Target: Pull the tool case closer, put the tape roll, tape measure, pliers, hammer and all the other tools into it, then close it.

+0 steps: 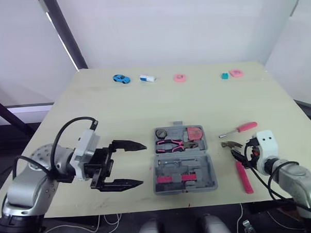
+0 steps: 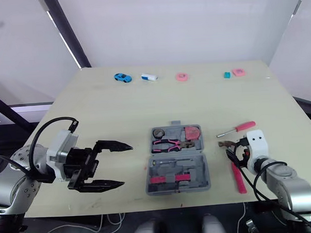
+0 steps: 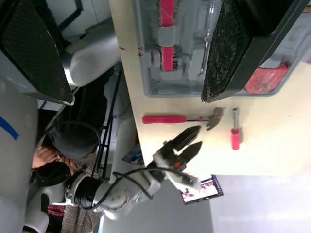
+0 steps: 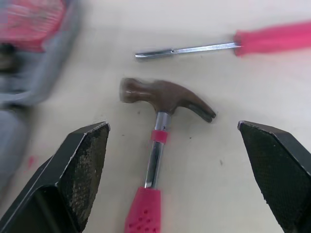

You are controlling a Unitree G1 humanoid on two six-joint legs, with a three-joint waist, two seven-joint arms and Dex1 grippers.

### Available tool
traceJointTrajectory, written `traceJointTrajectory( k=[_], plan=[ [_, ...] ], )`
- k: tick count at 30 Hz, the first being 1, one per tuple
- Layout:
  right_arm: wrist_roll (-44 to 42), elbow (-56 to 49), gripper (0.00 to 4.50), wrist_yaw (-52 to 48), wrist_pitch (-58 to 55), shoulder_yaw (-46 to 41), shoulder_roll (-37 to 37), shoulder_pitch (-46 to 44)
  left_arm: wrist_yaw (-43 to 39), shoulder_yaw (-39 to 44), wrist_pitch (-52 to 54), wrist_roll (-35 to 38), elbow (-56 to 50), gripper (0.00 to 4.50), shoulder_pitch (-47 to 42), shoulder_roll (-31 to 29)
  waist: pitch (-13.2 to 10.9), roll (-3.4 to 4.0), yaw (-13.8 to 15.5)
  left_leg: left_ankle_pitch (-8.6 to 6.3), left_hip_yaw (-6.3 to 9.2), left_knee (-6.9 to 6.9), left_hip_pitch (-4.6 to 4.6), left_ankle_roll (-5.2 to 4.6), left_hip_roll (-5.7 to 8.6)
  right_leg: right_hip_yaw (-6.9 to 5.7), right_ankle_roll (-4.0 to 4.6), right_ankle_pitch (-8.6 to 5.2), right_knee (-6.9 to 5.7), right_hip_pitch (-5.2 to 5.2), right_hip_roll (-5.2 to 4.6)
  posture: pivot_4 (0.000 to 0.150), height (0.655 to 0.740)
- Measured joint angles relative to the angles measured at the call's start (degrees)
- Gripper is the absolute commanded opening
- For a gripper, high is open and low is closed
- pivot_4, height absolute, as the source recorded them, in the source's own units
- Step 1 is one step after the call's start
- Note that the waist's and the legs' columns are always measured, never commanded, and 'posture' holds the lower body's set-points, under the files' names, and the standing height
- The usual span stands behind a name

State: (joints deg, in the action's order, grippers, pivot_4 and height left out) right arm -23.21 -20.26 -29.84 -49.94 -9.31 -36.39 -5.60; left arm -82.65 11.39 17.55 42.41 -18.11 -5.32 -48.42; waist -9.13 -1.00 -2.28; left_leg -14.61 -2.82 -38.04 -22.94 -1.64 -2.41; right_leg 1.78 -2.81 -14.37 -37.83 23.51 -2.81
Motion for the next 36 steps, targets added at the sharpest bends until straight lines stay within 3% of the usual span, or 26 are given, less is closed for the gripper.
traceJointTrajectory(
  k=[6,13,18,26,31,36],
  plan=[
    [0.5,9.9,4.44,-21.2,16.5,2.8,-10.4,-6.7,2.6,-0.1,-1.7,-1.4,-0.1,4.5,1.1,1.6,-0.2,-0.32,0.2,0.0,0.09,0.01,-0.03,0.0,-0.05,-0.16,0.07,0.05,0.0,-0.02,0.1,0.15,0.74],
    [10.1,33.9,4.44,-50.8,48.9,17.2,-16.4,-21.4,6.6,0.1,-1.5,-1.6,-1.7,4.5,1.5,2.6,-0.4,-0.32,0.2,0.0,0.07,-0.05,-0.06,0.0,-0.04,-0.11,-0.09,0.16,0.03,-0.02,0.06,0.15,0.74],
    [15.3,51.2,4.44,-61.9,69.5,30.8,-16.7,-35.9,7.9,0.4,-1.6,-1.8,-2.3,4.5,2.8,2.5,-0.8,-0.21,-0.1,0.0,0.04,-0.09,0.0,0.0,-0.09,-0.11,-0.04,0.16,-0.06,-0.01,0.06,0.15,0.74],
    [31.2,74.3,4.44,-61.1,97.4,43.9,-9.8,-52.0,10.4,1.0,-1.6,-1.7,-5.5,4.5,5.3,2.6,-0.9,-0.2,0.0,0.01,0.02,-0.09,0.0,0.02,-0.11,-0.11,0.07,0.11,-0.05,-0.01,0.02,0.15,0.74],
    [50.1,84.0,4.44,-47.1,115.1,50.9,-5.2,-59.3,11.9,1.6,-0.9,-1.6,-6.5,4.5,5.7,2.6,-0.9,-0.14,0.0,0.03,0.02,-0.09,0.0,0.04,-0.09,-0.13,0.13,0.08,-0.08,0.0,-0.01,0.15,0.74],
    [62.7,87.9,4.44,-34.2,120.0,56.1,-3.1,-61.9,11.9,1.7,-0.5,-1.6,-7.2,4.5,6.1,2.5,-0.9,-0.12,0.0,0.17,0.0,-0.09,0.0,0.29,-0.07,-0.12,0.15,0.08,-0.11,0.01,-0.04,0.15,0.74]
  ],
)
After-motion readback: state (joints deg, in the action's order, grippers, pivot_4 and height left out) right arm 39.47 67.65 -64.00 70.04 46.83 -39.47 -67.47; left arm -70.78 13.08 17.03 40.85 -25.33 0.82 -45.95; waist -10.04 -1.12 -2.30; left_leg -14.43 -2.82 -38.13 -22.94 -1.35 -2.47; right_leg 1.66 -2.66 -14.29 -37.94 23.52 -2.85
